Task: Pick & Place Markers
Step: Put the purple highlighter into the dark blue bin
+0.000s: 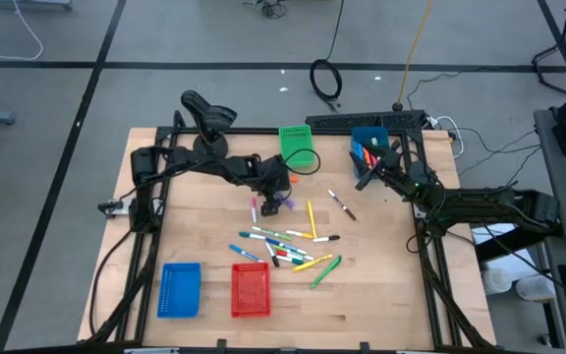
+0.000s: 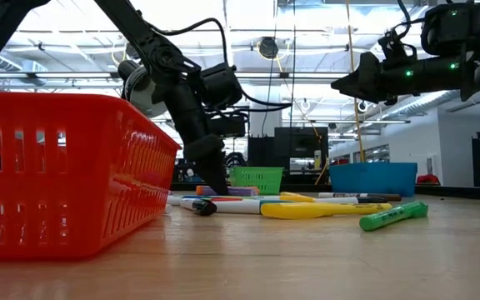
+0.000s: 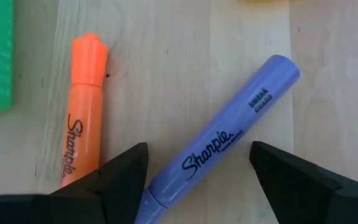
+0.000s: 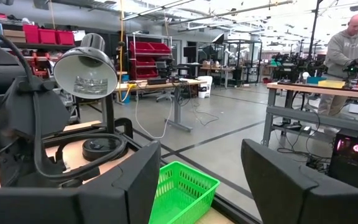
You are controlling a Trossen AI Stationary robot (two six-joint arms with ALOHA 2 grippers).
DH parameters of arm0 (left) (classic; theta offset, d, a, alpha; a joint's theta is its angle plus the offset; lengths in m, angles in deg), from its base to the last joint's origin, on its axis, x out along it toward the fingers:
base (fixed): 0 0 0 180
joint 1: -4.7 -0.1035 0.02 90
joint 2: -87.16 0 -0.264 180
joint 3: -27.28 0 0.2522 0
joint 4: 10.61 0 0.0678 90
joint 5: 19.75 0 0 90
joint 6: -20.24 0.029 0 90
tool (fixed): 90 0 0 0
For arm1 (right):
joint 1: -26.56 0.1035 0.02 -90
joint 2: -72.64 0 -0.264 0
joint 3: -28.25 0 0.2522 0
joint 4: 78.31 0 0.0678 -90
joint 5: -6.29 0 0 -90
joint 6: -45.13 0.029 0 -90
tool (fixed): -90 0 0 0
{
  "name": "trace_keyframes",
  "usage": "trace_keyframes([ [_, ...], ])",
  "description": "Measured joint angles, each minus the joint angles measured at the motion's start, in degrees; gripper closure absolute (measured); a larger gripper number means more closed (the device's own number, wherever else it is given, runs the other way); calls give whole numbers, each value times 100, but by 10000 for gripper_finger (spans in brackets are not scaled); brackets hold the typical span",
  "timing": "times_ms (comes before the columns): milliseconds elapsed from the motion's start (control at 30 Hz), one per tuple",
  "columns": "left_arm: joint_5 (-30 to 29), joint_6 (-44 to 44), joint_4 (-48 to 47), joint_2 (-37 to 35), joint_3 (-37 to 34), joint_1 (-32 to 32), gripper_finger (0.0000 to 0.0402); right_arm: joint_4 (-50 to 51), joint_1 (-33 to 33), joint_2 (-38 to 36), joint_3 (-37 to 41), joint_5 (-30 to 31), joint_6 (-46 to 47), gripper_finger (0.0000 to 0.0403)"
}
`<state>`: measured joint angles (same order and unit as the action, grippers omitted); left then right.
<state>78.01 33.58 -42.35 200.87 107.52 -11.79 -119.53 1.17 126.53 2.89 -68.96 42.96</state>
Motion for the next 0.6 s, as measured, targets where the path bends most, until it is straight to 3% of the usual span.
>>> trace_keyframes([
  [133,135,-127,-19,6,-4,69,128,2,0,0,0,0,0,191],
  [333,174,-335,-52,12,-5,124,235,4,0,0,0,2,2,191],
  [467,-98,-694,-5,13,-11,142,314,4,0,0,0,2,2,191],
  [600,-175,-688,42,11,-11,142,335,44,0,0,0,2,2,191],
])
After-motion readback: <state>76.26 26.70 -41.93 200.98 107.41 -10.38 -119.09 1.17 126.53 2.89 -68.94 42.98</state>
